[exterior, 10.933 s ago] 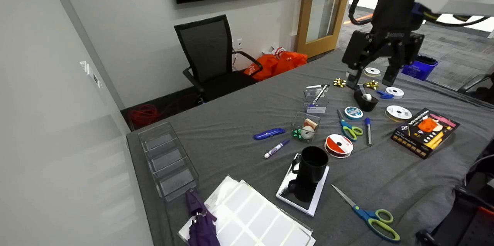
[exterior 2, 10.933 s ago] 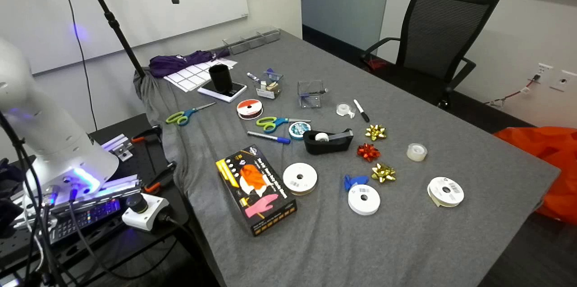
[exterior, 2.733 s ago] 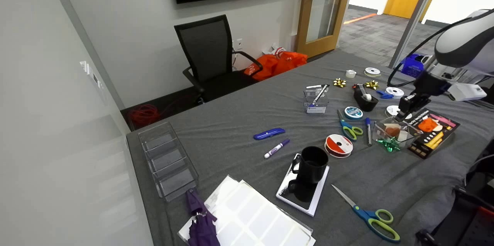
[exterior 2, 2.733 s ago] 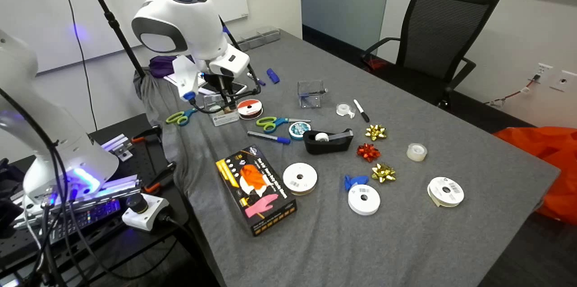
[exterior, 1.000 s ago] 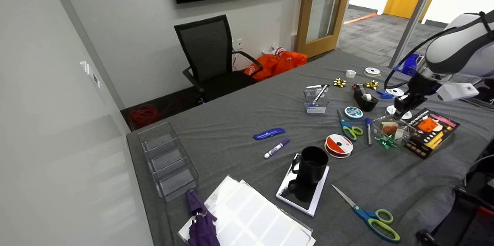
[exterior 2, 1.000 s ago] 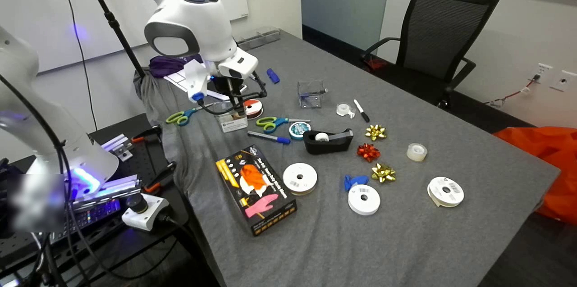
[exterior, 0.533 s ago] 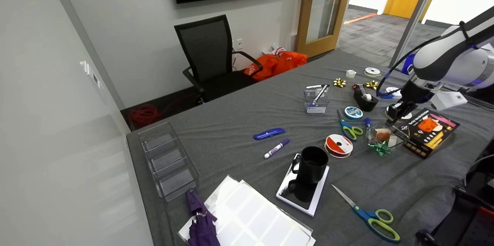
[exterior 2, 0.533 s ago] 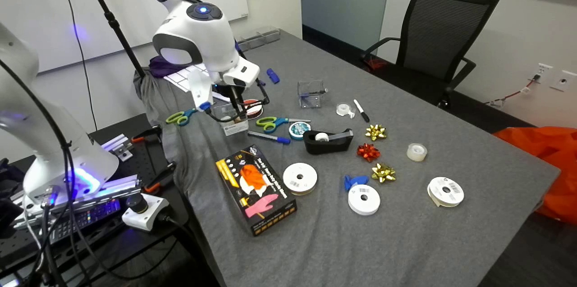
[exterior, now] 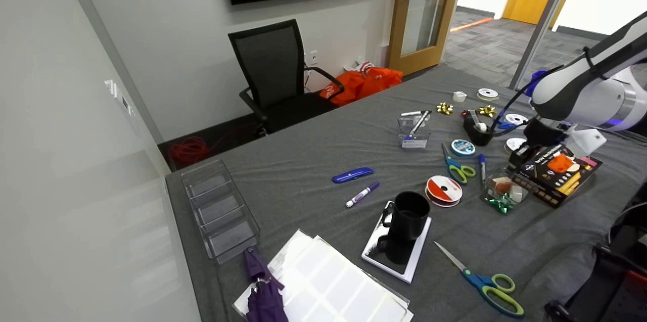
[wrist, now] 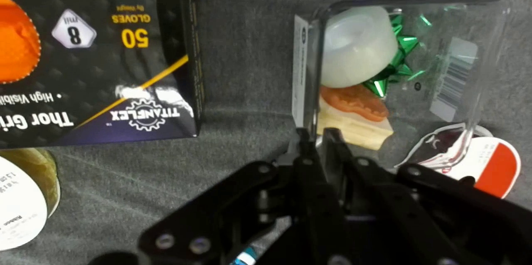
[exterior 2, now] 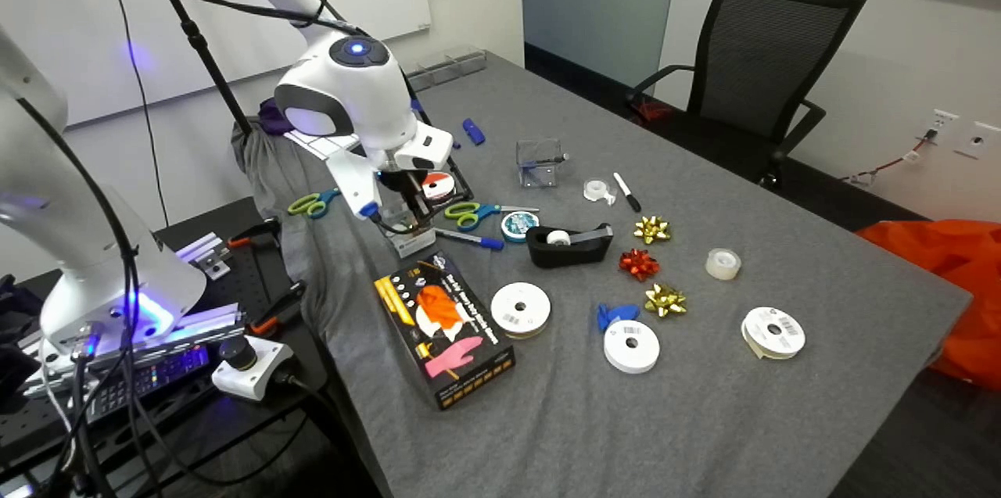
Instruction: Move the stationary holder containing the green decorating ribbon forward
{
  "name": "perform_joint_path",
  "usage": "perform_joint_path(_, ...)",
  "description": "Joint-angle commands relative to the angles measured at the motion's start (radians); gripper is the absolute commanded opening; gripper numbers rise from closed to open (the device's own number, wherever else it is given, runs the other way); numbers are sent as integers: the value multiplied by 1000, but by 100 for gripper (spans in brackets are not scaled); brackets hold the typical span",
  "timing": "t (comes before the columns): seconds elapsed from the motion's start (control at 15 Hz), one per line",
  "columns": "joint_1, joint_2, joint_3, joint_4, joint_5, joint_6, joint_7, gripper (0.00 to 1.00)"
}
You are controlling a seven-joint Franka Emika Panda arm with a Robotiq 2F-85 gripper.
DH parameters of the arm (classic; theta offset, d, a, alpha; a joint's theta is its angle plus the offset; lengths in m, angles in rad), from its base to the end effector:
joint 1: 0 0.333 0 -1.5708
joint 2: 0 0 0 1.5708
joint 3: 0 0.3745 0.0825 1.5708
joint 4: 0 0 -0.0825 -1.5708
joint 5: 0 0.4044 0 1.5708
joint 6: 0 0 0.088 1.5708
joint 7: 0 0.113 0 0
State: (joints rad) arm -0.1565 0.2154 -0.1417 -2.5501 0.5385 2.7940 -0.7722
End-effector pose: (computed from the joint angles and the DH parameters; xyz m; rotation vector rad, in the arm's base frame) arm 0.4436 -0.1619 0.2244 -3.0177 0.0402 -0.1712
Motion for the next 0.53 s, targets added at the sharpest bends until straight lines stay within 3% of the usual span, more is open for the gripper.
perform_joint_path(0.0, -22, 19, 12, 3, 27, 27, -73, 44)
perform_joint_path(0.47, -35, -36, -9, -13, 0, -23, -109, 93)
